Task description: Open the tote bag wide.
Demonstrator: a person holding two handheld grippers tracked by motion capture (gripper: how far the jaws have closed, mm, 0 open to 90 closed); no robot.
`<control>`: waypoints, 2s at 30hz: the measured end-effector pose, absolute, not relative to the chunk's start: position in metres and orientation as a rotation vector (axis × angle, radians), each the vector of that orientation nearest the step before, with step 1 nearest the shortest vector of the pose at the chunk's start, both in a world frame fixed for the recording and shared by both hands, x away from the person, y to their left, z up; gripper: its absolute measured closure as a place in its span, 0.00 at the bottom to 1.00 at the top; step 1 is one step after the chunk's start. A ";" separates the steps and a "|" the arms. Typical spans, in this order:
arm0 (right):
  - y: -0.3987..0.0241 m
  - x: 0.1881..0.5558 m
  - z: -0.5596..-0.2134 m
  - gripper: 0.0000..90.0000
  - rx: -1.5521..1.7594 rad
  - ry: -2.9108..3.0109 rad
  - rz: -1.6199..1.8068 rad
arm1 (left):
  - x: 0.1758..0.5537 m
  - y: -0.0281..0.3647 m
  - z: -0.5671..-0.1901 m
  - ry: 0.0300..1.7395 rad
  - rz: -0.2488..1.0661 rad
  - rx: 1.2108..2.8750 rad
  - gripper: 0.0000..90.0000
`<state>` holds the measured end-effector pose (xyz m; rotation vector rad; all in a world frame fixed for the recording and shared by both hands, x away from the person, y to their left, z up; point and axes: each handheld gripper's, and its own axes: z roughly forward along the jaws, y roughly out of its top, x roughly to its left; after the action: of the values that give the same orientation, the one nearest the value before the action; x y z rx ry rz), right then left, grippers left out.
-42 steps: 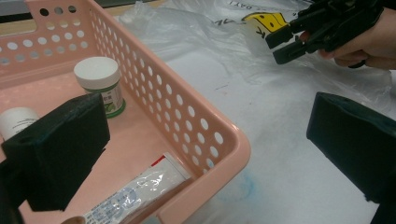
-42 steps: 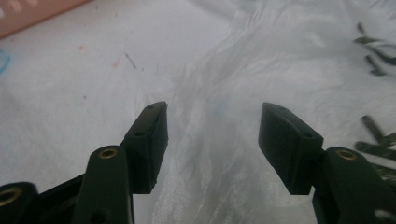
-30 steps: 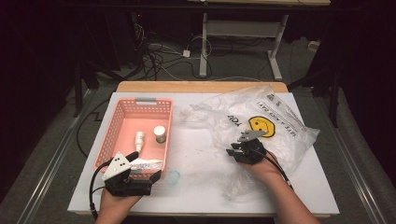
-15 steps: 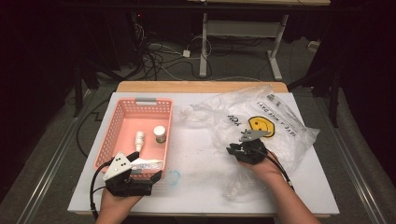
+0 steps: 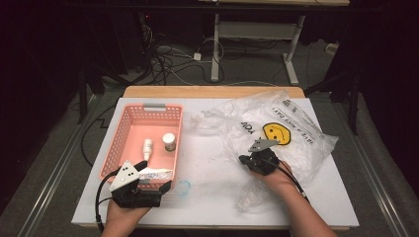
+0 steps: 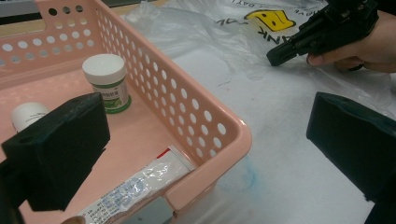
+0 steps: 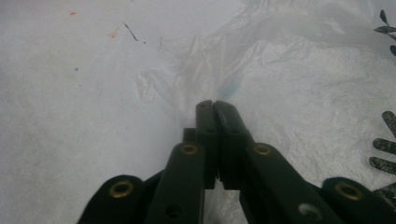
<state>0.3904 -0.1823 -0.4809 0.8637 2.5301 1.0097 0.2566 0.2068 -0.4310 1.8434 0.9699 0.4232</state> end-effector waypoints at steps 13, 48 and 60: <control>-0.195 0.393 -0.465 1.00 0.923 2.396 1.096 | 0.256 0.206 -0.431 0.969 0.426 1.846 0.00; -0.190 0.407 -0.479 0.71 0.987 2.433 1.024 | 0.257 0.205 -0.432 0.968 0.414 1.848 0.00; -0.192 0.406 -0.478 1.00 0.957 2.408 1.055 | 0.256 0.207 -0.432 0.971 0.413 1.840 0.00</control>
<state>0.4057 -0.1923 -0.4776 0.9567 2.4084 1.0547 0.2563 0.2065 -0.4317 1.8401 0.9712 0.4125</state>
